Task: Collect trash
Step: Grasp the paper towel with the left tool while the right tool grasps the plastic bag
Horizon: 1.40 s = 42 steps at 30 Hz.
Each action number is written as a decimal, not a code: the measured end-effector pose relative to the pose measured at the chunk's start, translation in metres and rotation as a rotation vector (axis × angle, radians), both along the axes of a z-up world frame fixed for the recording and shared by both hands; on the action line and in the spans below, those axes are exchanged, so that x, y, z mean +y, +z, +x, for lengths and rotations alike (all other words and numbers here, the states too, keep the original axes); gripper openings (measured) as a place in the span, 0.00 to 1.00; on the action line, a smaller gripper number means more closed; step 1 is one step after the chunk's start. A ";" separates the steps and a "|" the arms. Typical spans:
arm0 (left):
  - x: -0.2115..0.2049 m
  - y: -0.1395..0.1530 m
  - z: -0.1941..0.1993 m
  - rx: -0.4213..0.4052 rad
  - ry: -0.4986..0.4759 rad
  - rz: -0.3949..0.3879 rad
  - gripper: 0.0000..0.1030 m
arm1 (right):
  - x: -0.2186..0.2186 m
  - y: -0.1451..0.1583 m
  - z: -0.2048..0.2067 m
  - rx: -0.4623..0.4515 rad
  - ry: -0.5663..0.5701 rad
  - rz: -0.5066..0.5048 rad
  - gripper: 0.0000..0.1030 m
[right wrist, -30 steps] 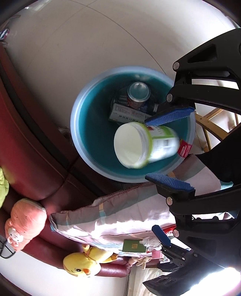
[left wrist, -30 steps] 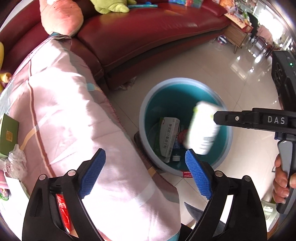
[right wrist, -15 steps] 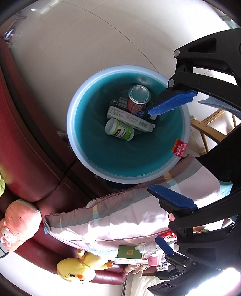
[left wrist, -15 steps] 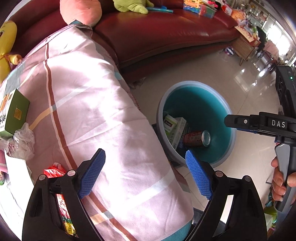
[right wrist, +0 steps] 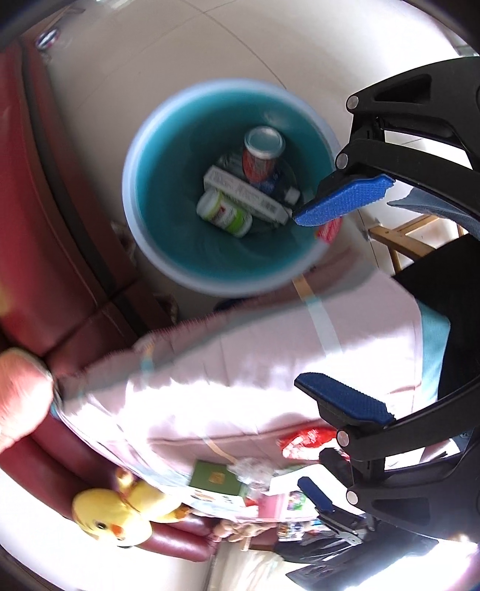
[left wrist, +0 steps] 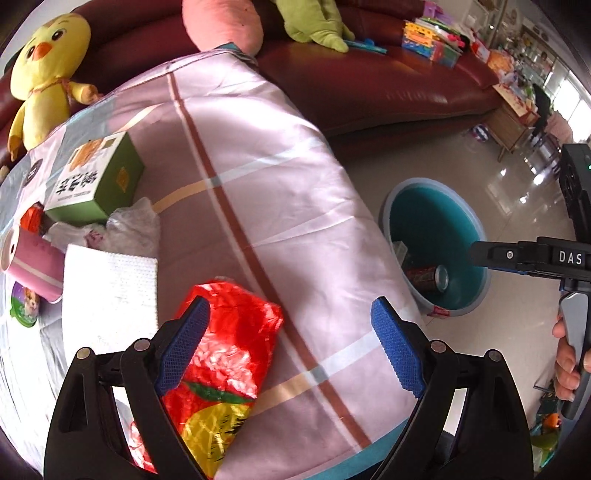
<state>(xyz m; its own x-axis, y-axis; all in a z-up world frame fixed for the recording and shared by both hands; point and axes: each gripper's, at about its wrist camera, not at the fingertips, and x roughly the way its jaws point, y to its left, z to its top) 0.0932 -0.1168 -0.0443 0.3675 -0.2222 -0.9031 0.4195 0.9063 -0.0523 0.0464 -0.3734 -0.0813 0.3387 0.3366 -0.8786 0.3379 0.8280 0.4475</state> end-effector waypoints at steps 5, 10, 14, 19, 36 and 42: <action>0.054 0.005 0.002 -0.036 0.081 0.010 0.87 | 0.042 0.001 0.010 0.012 0.068 -0.003 0.76; 0.110 0.000 0.009 -0.046 0.169 0.013 0.89 | 0.083 0.003 0.020 0.024 0.127 -0.008 0.76; 0.145 -0.014 0.015 -0.023 0.222 0.014 0.89 | 0.113 0.006 0.029 0.030 0.176 -0.009 0.76; 0.166 -0.035 0.022 0.019 0.246 0.002 0.89 | 0.143 0.007 0.038 0.037 0.218 -0.008 0.76; 0.164 -0.047 0.005 -0.087 0.228 0.038 0.14 | 0.192 0.008 0.056 0.069 0.279 -0.048 0.76; 0.201 -0.027 0.003 -0.099 0.326 -0.075 0.06 | 0.211 0.019 0.070 0.040 0.309 -0.085 0.76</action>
